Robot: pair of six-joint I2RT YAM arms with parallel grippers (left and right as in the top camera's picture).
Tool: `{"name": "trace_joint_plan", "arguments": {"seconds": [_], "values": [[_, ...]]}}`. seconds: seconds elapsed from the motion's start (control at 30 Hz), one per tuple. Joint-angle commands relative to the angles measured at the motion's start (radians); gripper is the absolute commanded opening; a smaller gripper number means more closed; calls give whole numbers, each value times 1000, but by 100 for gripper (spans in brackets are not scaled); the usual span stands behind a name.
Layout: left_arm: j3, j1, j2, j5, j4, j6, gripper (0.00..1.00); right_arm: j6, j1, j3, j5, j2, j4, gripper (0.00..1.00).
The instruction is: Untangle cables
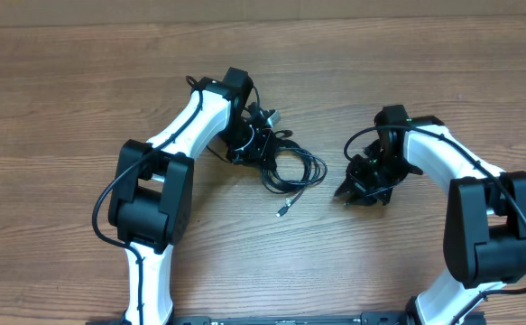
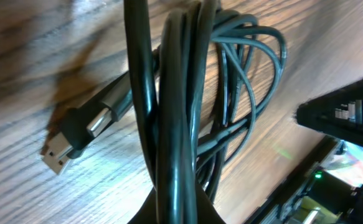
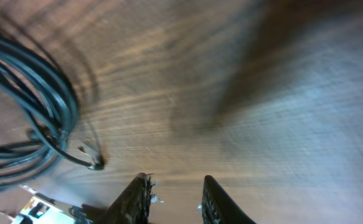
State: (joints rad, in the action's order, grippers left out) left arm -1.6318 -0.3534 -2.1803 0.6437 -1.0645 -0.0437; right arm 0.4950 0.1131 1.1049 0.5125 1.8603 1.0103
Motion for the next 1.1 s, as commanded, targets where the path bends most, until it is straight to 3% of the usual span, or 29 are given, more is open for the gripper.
{"name": "trace_joint_plan", "arguments": {"seconds": [0.0,0.5,0.67,0.9,1.07], "values": [[-7,2,24,89,-1,-31,5,7,6,-26,32,-3,-51,26],[-7,1,24,105,-6,-23,8,61,77,-138,25,-3,-235,28],[-7,1,24,154,-13,-5,9,153,148,-138,3,-3,-344,28],[-7,1,24,-49,-76,48,9,185,151,-103,12,-5,-351,20],[-7,1,24,-53,-114,165,11,131,150,-50,21,-14,-341,21]]}}
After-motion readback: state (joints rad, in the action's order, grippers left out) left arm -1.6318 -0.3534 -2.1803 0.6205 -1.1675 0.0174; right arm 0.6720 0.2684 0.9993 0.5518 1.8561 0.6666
